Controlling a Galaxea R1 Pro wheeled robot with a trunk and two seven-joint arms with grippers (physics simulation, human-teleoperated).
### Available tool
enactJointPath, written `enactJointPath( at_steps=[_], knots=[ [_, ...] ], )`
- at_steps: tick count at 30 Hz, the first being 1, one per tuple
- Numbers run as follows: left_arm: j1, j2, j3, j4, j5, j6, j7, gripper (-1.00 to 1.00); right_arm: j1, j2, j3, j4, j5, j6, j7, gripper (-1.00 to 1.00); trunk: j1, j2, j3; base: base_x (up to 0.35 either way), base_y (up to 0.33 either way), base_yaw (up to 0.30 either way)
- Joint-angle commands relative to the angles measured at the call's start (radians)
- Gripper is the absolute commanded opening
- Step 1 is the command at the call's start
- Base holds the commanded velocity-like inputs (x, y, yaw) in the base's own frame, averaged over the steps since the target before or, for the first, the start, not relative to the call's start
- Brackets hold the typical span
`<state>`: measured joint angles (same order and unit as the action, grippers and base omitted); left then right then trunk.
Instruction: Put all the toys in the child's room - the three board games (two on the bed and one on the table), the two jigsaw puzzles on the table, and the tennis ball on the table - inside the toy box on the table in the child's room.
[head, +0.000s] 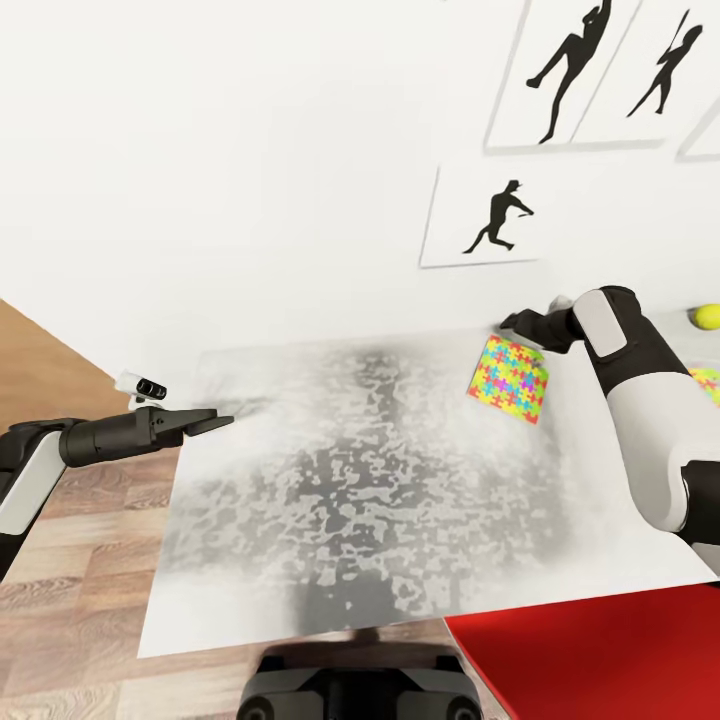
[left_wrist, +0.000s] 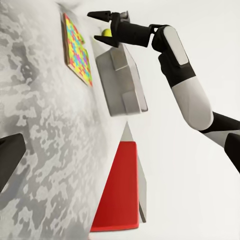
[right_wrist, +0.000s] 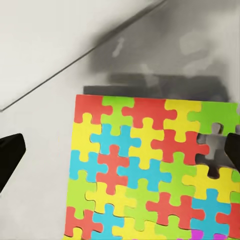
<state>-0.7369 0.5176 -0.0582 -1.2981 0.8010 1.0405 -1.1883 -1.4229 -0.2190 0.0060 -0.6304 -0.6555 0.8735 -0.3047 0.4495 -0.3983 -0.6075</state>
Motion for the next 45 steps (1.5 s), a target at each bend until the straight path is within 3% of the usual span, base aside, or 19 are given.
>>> enactJointPath(
  at_steps=[1,18,37,45],
  knots=[
    [-0.001,0.001,-0.002,0.0,0.003,0.006,-0.002,1.0,-0.001,0.0,0.001,-0.001,-0.01,0.002,-0.005,1.0,0.001,-0.002,-0.003,0.0,0.0,0.0],
    [-0.001,0.001,-0.003,0.0,0.003,0.006,-0.001,1.0,-0.001,-0.002,0.008,-0.003,-0.007,0.002,0.001,1.0,0.001,-0.002,-0.022,0.0,0.0,0.0],
    [-0.001,0.001,-0.002,0.0,0.003,0.006,-0.002,1.0,-0.001,-0.003,0.015,-0.037,-0.006,0.014,0.0,1.0,0.001,-0.002,-0.024,0.0,0.0,0.0],
    [-0.001,0.001,-0.002,0.0,0.003,0.006,-0.002,1.0,-0.001,-0.005,0.04,-0.035,-0.006,0.011,0.0,1.0,0.001,-0.002,-0.024,0.0,0.0,0.0]
  ],
)
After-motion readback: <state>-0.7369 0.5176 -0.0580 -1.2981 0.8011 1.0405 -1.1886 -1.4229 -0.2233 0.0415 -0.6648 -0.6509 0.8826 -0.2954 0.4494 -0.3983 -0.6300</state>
